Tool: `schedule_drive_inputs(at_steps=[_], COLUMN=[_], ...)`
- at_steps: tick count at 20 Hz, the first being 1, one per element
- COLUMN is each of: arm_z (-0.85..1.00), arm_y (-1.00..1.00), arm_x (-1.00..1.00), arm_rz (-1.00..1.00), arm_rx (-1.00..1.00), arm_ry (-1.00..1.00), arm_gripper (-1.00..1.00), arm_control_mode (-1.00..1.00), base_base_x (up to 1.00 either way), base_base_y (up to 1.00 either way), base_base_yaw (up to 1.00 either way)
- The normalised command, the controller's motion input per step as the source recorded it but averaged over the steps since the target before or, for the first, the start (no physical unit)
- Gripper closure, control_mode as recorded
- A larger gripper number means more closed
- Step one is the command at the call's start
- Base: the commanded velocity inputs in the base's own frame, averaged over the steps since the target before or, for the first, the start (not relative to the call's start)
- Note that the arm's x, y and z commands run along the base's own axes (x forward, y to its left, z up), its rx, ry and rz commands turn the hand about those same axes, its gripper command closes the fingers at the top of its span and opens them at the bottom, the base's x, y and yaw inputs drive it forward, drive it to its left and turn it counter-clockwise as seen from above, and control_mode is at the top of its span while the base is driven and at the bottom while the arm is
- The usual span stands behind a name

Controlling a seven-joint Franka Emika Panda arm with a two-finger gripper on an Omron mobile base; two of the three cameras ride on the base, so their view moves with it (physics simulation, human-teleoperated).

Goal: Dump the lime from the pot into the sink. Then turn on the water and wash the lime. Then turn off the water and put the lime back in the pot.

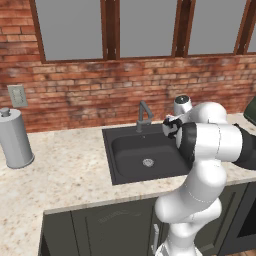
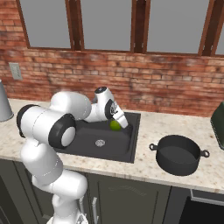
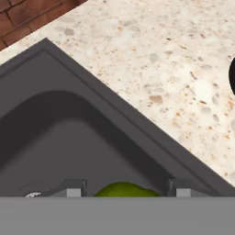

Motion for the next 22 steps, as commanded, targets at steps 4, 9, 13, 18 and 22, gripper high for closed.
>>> schedule_drive_inputs(at_steps=[4,9,13,18,22], arm_z=[0.05,0.12,0.07,0.05,0.2], arm_y=[-0.9,-0.92,-0.96,-0.94,-0.69], arm_x=[0.0,0.0,0.07,0.03,0.0], arm_rz=[-0.08,-0.08,-0.1,-0.1,-0.09], arm_rx=[-0.03,-0.04,-0.04,-0.03,0.0], arm_ry=[0.0,0.0,0.0,0.0,0.0], arm_gripper=[1.0,1.0,1.0,1.0,1.0], arm_control_mode=[-1.0,-1.0,-1.0,-1.0,-1.0], base_base_x=[0.0,0.0,0.0,0.0,0.0], base_base_y=[0.0,0.0,0.0,0.0,0.0], base_base_yaw=[0.0,0.0,0.0,0.0,0.0])
